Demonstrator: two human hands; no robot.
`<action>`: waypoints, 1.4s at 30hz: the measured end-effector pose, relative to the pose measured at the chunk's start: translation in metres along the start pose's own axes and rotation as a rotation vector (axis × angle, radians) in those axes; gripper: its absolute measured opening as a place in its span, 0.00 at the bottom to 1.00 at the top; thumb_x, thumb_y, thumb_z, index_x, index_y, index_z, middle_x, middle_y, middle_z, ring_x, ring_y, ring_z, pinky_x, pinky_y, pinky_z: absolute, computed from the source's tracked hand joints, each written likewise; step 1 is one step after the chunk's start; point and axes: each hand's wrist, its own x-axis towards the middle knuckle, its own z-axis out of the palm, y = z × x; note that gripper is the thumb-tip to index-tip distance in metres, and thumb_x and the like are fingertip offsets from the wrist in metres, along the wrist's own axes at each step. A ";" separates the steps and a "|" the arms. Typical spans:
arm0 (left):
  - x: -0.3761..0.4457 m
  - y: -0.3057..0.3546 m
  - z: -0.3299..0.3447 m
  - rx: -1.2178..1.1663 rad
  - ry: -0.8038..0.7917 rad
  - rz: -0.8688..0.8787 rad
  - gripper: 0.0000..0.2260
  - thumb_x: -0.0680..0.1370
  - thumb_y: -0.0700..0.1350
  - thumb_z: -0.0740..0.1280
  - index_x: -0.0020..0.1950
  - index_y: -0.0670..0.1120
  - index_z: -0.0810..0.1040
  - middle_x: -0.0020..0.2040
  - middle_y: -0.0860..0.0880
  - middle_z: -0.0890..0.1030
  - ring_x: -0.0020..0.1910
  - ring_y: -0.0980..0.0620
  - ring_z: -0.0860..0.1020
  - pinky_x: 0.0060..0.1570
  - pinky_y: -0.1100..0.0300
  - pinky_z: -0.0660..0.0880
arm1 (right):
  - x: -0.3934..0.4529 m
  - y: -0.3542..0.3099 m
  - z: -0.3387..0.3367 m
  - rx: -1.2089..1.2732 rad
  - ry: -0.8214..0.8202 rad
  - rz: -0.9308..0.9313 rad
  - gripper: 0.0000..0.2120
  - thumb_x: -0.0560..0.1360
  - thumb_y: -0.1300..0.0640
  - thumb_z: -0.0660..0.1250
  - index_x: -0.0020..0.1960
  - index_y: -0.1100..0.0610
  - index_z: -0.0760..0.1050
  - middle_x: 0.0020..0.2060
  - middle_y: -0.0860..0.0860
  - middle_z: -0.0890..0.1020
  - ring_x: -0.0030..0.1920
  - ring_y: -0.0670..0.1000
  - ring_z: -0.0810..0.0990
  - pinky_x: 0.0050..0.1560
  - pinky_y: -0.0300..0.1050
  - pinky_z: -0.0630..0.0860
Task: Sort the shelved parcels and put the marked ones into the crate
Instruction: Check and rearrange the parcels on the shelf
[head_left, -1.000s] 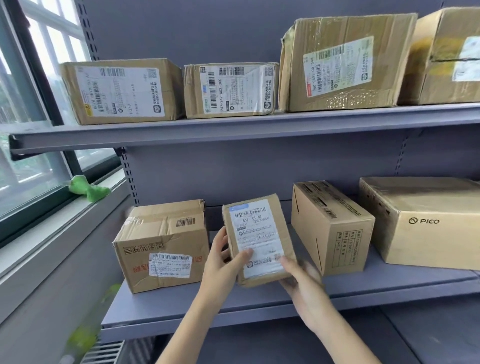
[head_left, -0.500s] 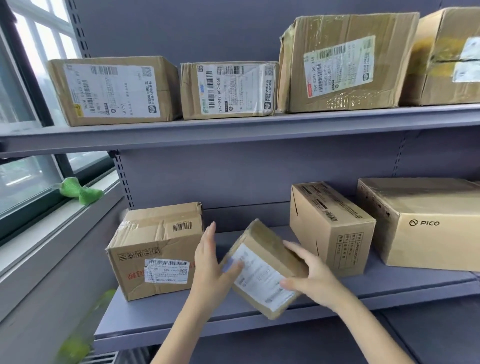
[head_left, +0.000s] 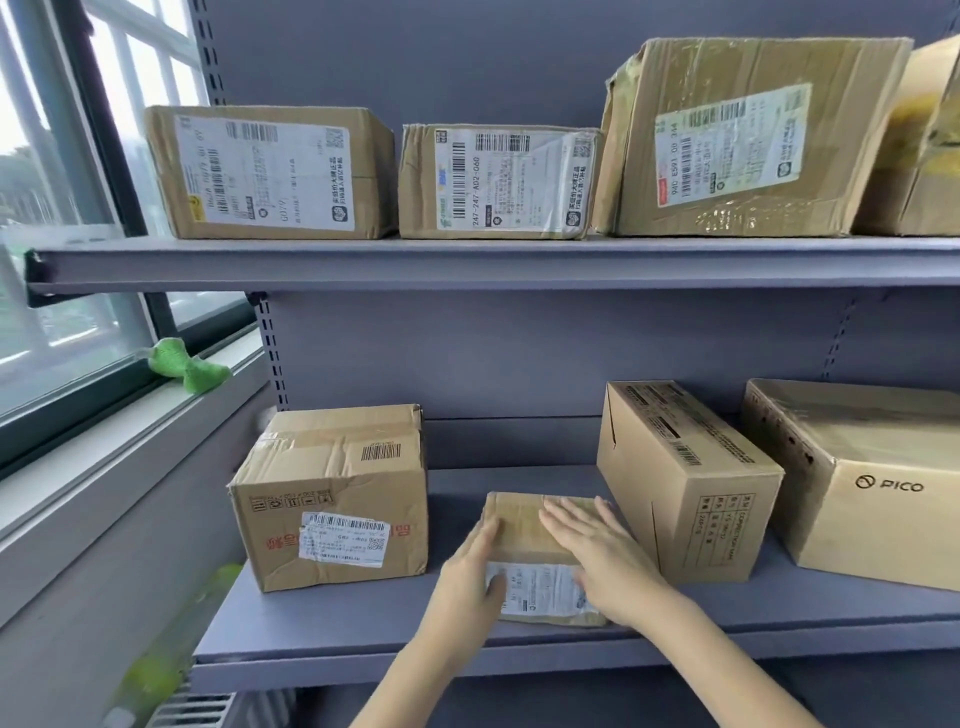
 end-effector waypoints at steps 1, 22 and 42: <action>0.004 -0.001 0.001 0.039 0.034 -0.005 0.27 0.77 0.34 0.59 0.75 0.46 0.58 0.75 0.51 0.60 0.72 0.51 0.63 0.69 0.67 0.59 | 0.004 -0.001 0.002 -0.017 0.025 -0.003 0.38 0.75 0.70 0.59 0.76 0.51 0.43 0.75 0.44 0.44 0.75 0.44 0.39 0.67 0.42 0.30; 0.081 -0.024 0.000 0.751 0.049 0.073 0.33 0.42 0.41 0.82 0.47 0.42 0.83 0.48 0.46 0.85 0.46 0.52 0.84 0.42 0.68 0.77 | 0.081 0.036 0.027 0.006 0.098 -0.022 0.37 0.73 0.75 0.58 0.76 0.55 0.48 0.76 0.50 0.51 0.76 0.49 0.48 0.67 0.35 0.33; 0.077 0.007 -0.008 0.517 0.004 0.235 0.27 0.76 0.47 0.65 0.72 0.39 0.62 0.71 0.44 0.66 0.72 0.45 0.61 0.69 0.58 0.61 | 0.023 0.038 -0.013 0.187 0.216 0.126 0.35 0.77 0.57 0.63 0.76 0.54 0.46 0.76 0.45 0.47 0.76 0.45 0.46 0.71 0.37 0.41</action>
